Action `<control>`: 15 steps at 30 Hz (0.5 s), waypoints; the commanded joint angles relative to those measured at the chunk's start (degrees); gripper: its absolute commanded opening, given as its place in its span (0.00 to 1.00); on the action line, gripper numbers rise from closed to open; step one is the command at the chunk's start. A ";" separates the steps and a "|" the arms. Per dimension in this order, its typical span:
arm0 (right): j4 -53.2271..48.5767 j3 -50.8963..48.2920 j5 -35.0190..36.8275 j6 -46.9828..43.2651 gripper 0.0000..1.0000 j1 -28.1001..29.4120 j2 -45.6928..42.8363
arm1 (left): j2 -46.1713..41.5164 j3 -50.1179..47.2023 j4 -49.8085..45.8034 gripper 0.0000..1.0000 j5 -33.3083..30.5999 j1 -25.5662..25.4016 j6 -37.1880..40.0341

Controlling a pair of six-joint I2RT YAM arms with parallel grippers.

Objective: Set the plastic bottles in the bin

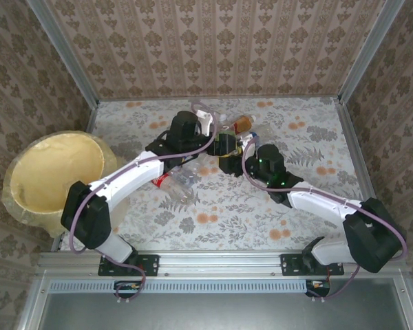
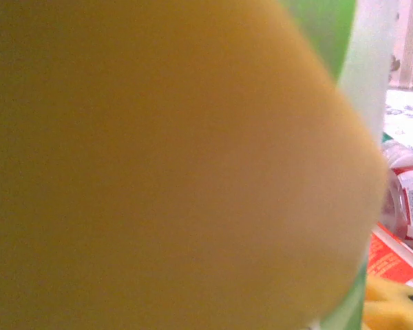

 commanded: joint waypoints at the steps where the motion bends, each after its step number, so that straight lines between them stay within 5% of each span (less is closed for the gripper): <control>1: 0.57 3.00 -2.53 -0.23 0.34 1.15 0.08 | 1.09 1.74 -2.37 0.66 -1.29 -0.11 -0.33; 6: -0.18 2.82 -4.97 -0.88 0.46 1.16 -0.35 | -0.45 1.31 -2.35 0.49 -3.94 -0.08 0.22; 12: 0.33 -0.31 -6.39 -3.50 0.75 1.16 -4.42 | -2.30 0.43 -3.15 0.46 -6.94 -0.01 0.59; 14: 0.34 -2.25 -5.06 -4.24 1.00 1.16 -7.00 | -2.85 0.60 -3.92 0.45 -7.90 0.10 0.88; 15: -0.72 -2.48 -4.99 -4.27 1.00 1.18 -8.06 | -3.01 0.76 -4.43 0.45 -8.22 0.24 1.17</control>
